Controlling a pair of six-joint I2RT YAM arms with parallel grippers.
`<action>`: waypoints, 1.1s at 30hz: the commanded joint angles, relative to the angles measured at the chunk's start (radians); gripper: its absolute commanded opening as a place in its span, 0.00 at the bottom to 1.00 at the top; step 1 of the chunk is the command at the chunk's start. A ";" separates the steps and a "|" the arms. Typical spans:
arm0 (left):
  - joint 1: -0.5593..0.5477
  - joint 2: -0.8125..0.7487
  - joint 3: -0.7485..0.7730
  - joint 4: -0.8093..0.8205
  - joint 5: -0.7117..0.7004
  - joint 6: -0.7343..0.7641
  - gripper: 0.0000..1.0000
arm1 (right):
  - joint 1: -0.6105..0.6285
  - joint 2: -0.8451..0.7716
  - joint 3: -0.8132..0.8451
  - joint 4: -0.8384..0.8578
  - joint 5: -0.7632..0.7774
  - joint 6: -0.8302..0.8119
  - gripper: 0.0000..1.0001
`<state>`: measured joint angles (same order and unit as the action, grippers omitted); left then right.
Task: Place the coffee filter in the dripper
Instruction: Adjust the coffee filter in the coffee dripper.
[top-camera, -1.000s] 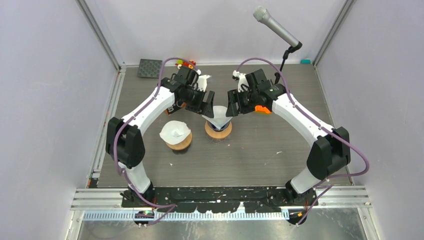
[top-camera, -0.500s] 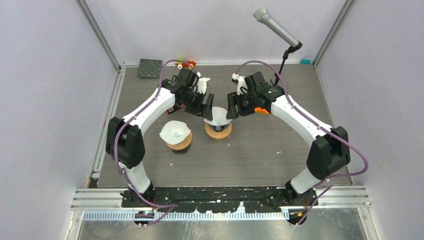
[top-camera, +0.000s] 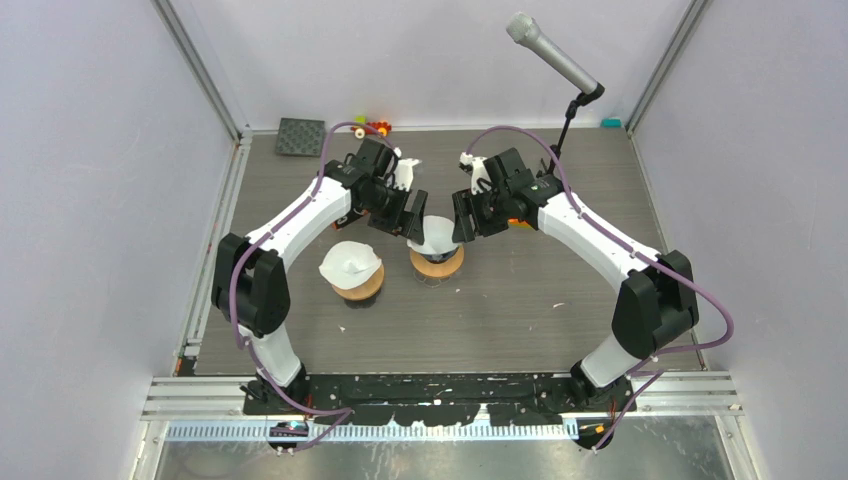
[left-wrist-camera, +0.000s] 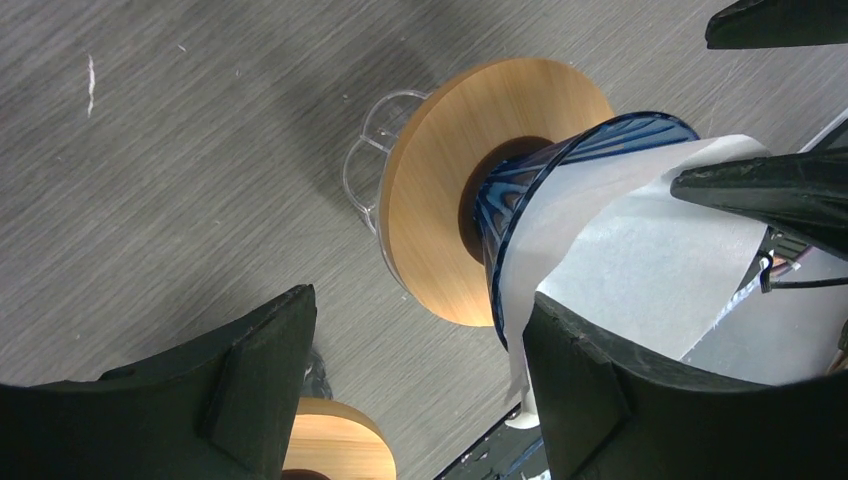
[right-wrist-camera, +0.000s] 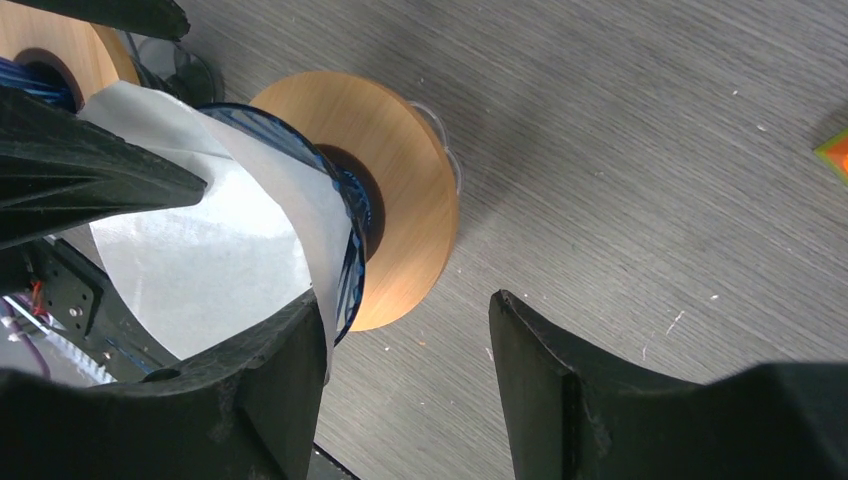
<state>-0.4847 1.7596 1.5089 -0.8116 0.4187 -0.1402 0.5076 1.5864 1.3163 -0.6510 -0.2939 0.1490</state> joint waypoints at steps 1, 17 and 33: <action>-0.017 -0.030 -0.019 0.008 -0.004 0.017 0.77 | 0.028 0.001 -0.002 0.034 0.028 -0.030 0.63; -0.027 -0.044 0.023 -0.008 -0.026 0.026 0.81 | 0.044 -0.043 0.017 0.032 0.006 -0.041 0.64; -0.027 -0.066 0.096 -0.034 -0.008 0.051 0.86 | 0.041 -0.071 0.083 0.008 -0.053 -0.025 0.64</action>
<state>-0.5102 1.7561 1.5581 -0.8322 0.4004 -0.1123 0.5495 1.5692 1.3510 -0.6518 -0.3260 0.1226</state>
